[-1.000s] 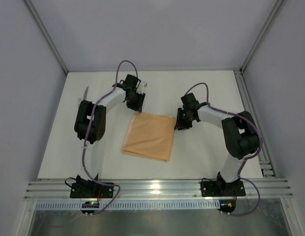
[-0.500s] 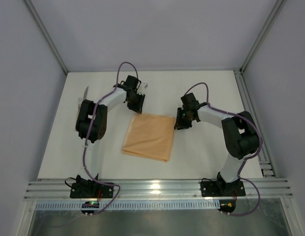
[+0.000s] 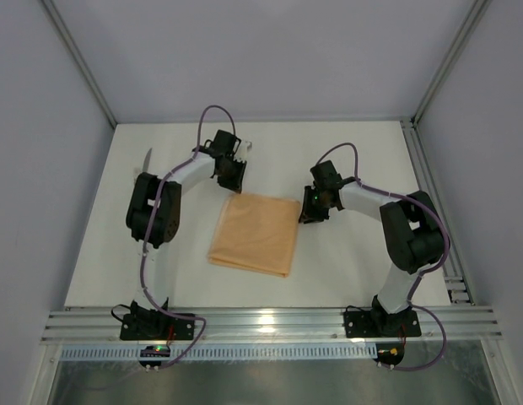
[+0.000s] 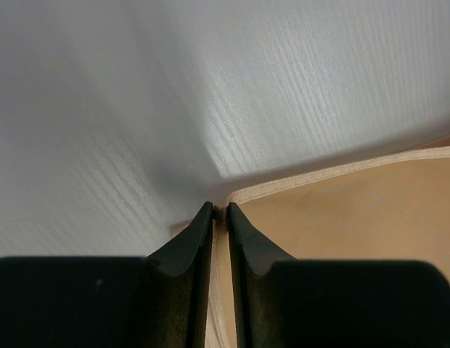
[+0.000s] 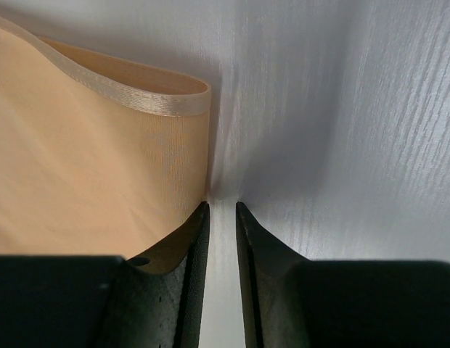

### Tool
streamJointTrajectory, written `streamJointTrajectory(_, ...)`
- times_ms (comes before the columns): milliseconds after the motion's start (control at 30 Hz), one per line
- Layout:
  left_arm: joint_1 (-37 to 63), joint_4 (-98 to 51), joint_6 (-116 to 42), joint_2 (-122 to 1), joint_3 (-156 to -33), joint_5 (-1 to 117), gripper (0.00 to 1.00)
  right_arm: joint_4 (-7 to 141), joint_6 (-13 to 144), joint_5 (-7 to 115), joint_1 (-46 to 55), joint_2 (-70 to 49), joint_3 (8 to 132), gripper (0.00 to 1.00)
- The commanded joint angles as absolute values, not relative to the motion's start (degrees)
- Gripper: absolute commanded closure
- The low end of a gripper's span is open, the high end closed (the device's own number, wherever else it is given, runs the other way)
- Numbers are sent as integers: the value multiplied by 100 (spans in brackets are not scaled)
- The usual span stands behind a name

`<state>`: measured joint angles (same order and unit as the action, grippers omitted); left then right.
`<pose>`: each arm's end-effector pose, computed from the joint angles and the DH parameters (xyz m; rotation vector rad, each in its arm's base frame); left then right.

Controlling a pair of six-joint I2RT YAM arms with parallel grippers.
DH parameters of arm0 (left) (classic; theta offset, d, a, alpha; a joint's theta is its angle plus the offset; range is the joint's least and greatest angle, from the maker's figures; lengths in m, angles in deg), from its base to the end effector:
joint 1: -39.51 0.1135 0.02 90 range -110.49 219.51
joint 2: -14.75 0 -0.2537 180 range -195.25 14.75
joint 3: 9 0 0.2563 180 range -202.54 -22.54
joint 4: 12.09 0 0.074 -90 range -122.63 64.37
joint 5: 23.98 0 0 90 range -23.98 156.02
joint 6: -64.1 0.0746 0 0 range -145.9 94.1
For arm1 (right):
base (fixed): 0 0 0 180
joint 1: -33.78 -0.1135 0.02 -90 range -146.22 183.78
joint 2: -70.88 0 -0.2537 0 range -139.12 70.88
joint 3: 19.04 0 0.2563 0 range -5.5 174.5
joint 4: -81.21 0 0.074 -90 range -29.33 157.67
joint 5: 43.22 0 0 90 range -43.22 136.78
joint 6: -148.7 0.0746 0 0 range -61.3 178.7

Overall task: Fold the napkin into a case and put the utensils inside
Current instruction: Pick up the top corner of the square folded napkin from the center of the board.

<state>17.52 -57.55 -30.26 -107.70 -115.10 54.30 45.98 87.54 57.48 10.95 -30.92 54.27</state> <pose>0.4315 -0.1906 0.1258 0.4786 2.6357 -0.4209 0.3286 0.1534 0.1075 0.0845 2.7631 0.5141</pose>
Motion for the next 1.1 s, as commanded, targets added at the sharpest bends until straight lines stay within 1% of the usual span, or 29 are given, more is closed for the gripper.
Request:
streamJointTrajectory(0,1754,-5463,-3047,-10355,-11483,5504,85,4719,8788,5724,1110,-2888,5321,75)
streamJointTrajectory(167,1754,-5419,-3100,-10144,-11404,5434,86,4710,8779,5785,1110,-2852,5330,75)
streamJointTrajectory(233,1754,-5428,-3065,-10083,-11386,5381,93,4719,8761,5838,1110,-2844,5347,75)
streamJointTrajectory(267,1754,-5437,-3047,-10030,-11360,5381,94,4710,8761,5847,1110,-2843,5356,75)
streamJointTrajectory(400,1754,-5533,-2995,-9968,-11342,5372,96,4728,8761,5856,1110,-2800,5356,75)
streamJointTrajectory(667,1754,-5630,-2968,-9775,-11263,5205,96,4745,8744,5935,1110,-2747,5312,75)
streamJointTrajectory(833,1728,-5665,-2951,-9450,-10991,5055,96,4789,8770,5970,1110,-2668,5268,75)
streamJointTrajectory(933,1675,-5691,-2880,-9414,-10912,5091,95,4851,8779,6014,1110,-2668,5242,75)
streamJointTrajectory(1000,1666,-5700,-2845,-9449,-10920,5152,91,4877,8788,6031,1119,-2676,5233,75)
streamJointTrajectory(1067,1666,-5639,-2828,-9563,-10964,5362,91,4903,8797,6049,1119,-2650,5189,75)
